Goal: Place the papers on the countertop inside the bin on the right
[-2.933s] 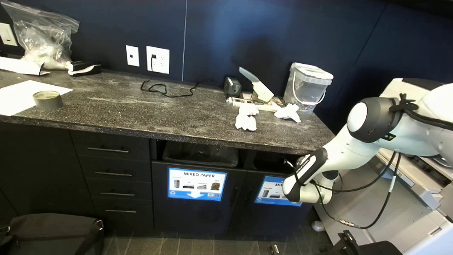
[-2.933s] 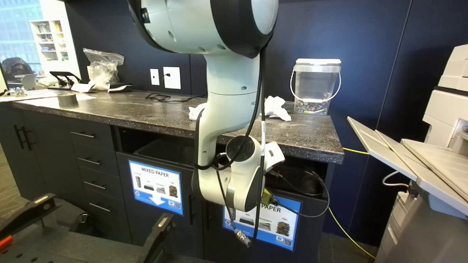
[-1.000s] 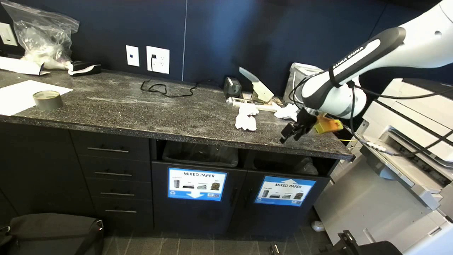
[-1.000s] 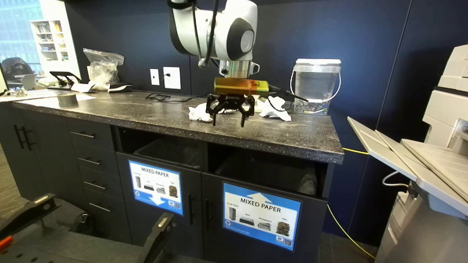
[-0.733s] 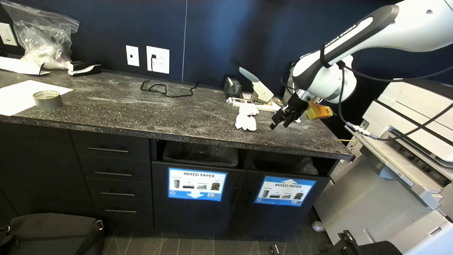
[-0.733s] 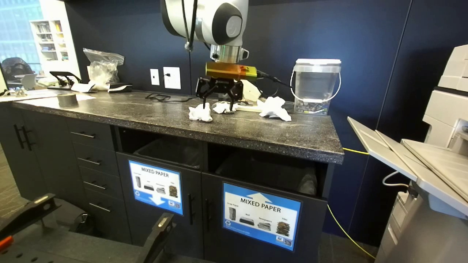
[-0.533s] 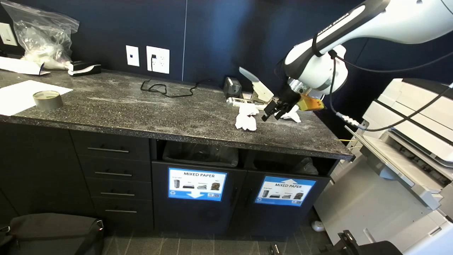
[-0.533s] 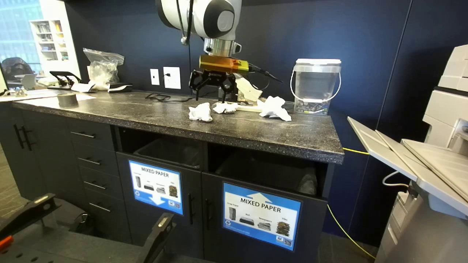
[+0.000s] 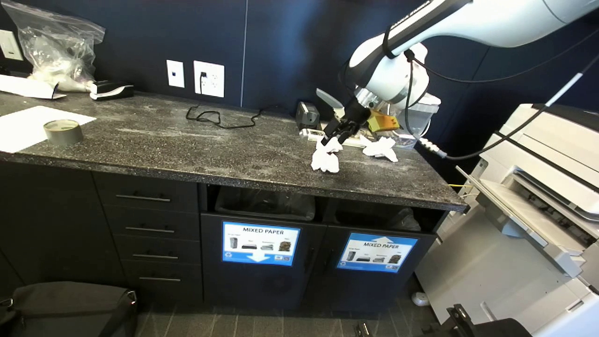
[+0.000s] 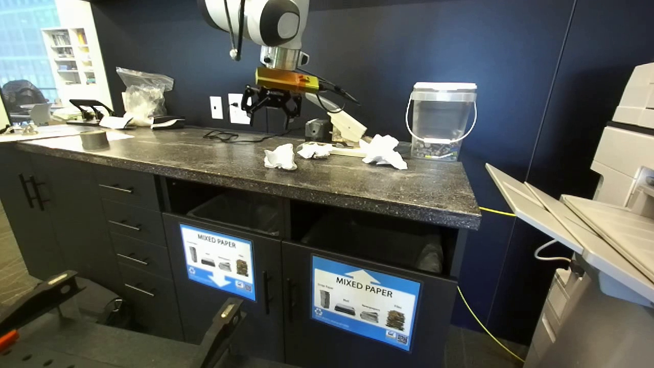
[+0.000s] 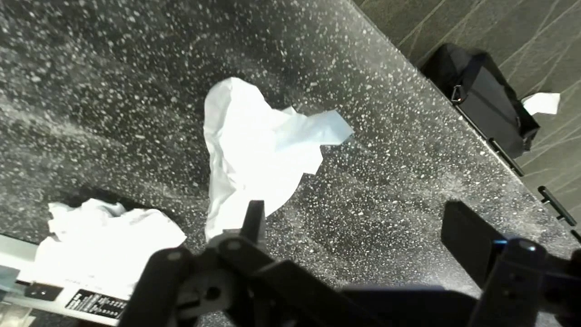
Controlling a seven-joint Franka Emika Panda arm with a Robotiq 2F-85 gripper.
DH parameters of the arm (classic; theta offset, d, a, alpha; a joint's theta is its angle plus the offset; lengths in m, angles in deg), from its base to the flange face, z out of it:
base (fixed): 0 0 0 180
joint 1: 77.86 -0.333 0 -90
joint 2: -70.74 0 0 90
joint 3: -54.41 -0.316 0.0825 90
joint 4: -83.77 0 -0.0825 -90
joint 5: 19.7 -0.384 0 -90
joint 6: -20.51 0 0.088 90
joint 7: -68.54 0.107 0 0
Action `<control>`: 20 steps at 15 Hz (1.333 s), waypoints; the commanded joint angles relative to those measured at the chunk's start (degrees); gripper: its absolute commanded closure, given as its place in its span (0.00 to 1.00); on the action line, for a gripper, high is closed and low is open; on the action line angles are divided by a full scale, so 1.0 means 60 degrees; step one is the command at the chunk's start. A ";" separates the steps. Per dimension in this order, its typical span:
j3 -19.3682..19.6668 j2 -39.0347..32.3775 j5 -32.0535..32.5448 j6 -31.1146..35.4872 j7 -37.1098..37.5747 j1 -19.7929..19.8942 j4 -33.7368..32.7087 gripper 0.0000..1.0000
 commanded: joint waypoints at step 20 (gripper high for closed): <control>0.2242 -0.3074 0.3593 -0.1002 0.0498 -0.2314 -0.3985 0.00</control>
